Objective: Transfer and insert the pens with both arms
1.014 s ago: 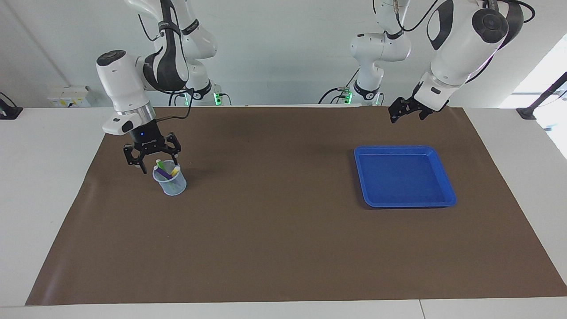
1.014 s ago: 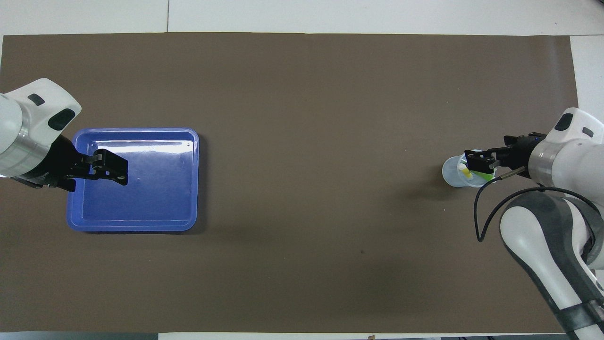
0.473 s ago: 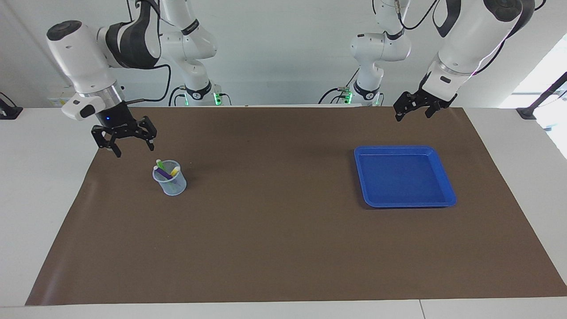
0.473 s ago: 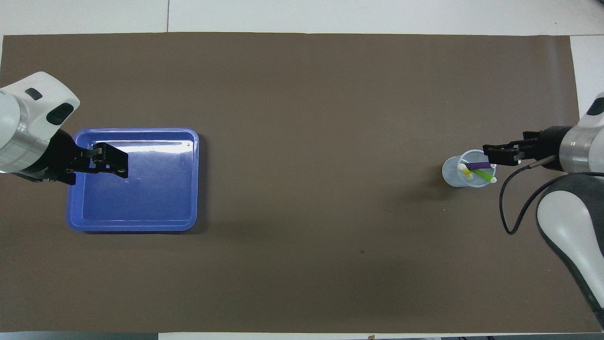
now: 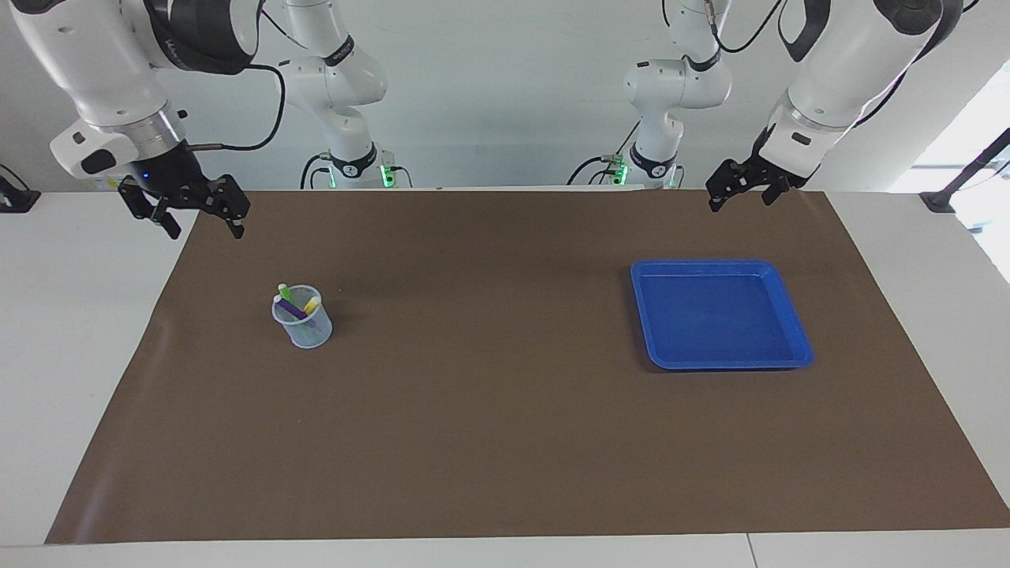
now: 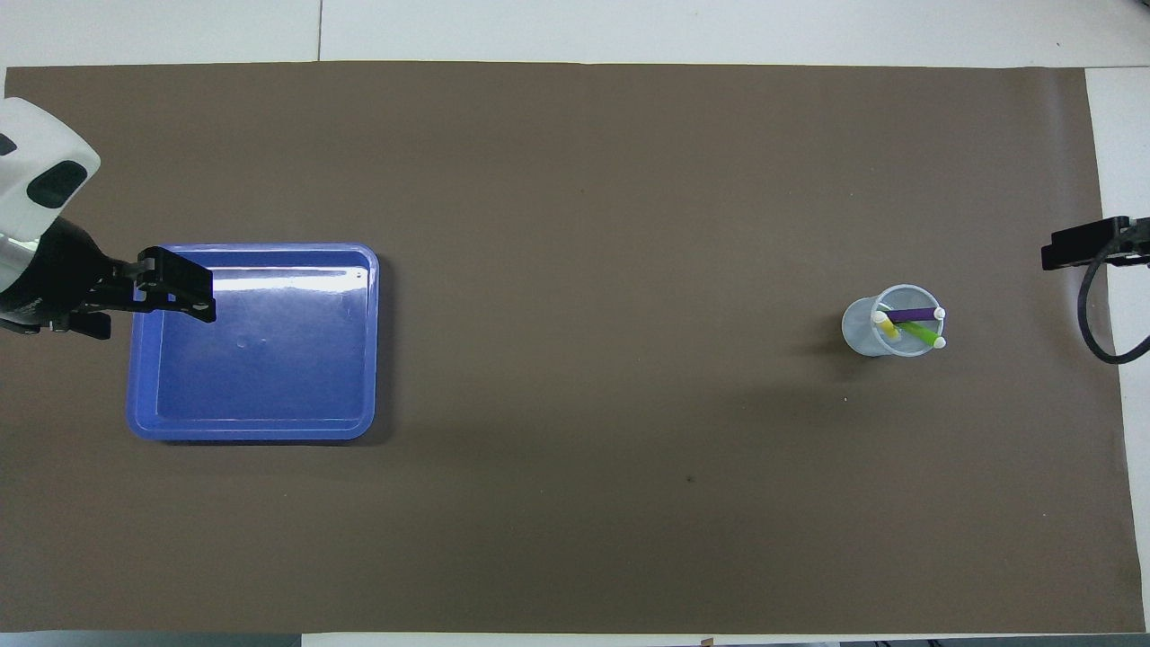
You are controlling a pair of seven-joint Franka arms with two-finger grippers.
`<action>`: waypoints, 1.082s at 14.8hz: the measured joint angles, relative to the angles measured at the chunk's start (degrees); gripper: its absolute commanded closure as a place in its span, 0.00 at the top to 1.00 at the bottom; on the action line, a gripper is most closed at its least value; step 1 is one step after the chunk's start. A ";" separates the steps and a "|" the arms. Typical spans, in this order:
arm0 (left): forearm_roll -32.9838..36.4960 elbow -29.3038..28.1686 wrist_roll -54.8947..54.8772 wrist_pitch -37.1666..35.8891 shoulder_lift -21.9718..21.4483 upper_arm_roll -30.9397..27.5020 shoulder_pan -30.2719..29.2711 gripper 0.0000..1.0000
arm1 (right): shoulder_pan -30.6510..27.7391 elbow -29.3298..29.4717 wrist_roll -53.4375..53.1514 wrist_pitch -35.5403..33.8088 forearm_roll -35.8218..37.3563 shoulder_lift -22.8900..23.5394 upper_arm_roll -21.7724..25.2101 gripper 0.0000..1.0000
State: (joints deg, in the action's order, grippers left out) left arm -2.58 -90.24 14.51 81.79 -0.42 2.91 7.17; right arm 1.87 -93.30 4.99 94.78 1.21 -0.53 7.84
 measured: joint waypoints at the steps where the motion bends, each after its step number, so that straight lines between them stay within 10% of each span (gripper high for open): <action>1: 0.00 0.03 0.00 0.00 0.04 0.02 0.02 1.00 | 0.01 0.65 -0.42 -0.95 0.03 0.35 -0.06 1.00; 16: 1.27 1.07 0.11 0.41 0.06 -0.38 1.53 1.00 | 0.07 -0.35 -9.58 -4.81 0.06 -0.65 -5.12 1.00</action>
State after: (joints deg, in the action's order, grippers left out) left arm -1.31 -89.17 14.62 82.20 -0.35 2.53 8.70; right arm 1.93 -93.65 -4.59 89.96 1.27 -1.18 2.72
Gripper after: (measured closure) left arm 0.000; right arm 0.000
